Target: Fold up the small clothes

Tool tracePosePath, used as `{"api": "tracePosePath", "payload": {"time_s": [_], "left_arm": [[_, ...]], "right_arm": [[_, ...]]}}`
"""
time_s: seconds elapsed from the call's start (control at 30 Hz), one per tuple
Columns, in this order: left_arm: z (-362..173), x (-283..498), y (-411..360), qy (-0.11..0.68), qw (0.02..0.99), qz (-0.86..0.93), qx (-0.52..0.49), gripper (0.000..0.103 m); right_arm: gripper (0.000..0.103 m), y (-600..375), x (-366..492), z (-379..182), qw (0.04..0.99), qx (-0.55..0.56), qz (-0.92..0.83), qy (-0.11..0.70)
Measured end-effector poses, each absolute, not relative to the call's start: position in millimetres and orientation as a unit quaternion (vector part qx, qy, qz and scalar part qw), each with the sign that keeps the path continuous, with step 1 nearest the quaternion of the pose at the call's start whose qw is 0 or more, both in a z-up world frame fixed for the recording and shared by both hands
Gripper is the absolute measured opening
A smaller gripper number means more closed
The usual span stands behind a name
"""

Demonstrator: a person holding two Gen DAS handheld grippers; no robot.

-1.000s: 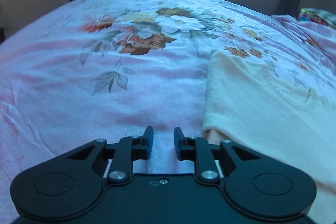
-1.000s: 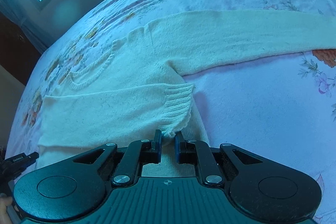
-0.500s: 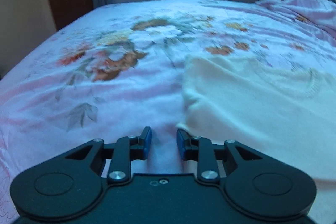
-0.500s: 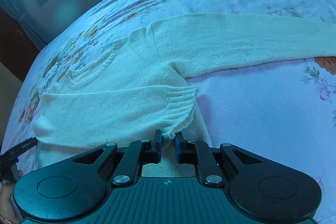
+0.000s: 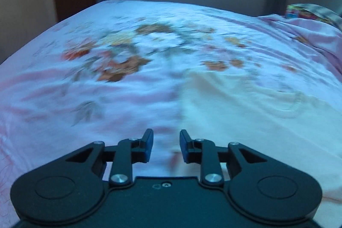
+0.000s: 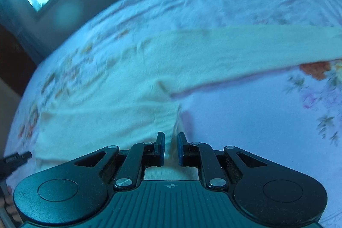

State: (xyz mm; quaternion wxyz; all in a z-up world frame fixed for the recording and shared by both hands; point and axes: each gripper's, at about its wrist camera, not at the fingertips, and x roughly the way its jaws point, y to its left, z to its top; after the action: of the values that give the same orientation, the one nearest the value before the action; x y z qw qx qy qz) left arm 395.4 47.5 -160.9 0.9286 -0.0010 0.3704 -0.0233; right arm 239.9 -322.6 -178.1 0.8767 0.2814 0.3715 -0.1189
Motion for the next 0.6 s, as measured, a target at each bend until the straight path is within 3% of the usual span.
{"api": "tracePosePath", "payload": {"time_s": [0.17,0.2,0.23,0.33,0.6], "left_arm": [[-197,405,14,0.416,0.908,-0.009,0.043,0.033],[-200,403,17,0.414,0.909,0.0,0.042,0.041],[-198,402,19,0.416,0.909,0.007,0.039,0.042],[-183,397,17,0.411,0.912,-0.005,0.023,0.039],[-181,402,-28,0.414,0.909,-0.033,0.034,0.039]], "right_arm": [[0.012,-316,257,-191,0.869,0.243,-0.089,0.422],[0.012,-318,258,-198,0.86,0.247,-0.087,0.437],[0.012,-323,253,-196,0.862,0.258,-0.083,0.428],[0.012,-342,239,-180,0.881,0.237,-0.104,0.395],[0.012,-453,214,-197,0.839,0.317,-0.234,0.375]]}}
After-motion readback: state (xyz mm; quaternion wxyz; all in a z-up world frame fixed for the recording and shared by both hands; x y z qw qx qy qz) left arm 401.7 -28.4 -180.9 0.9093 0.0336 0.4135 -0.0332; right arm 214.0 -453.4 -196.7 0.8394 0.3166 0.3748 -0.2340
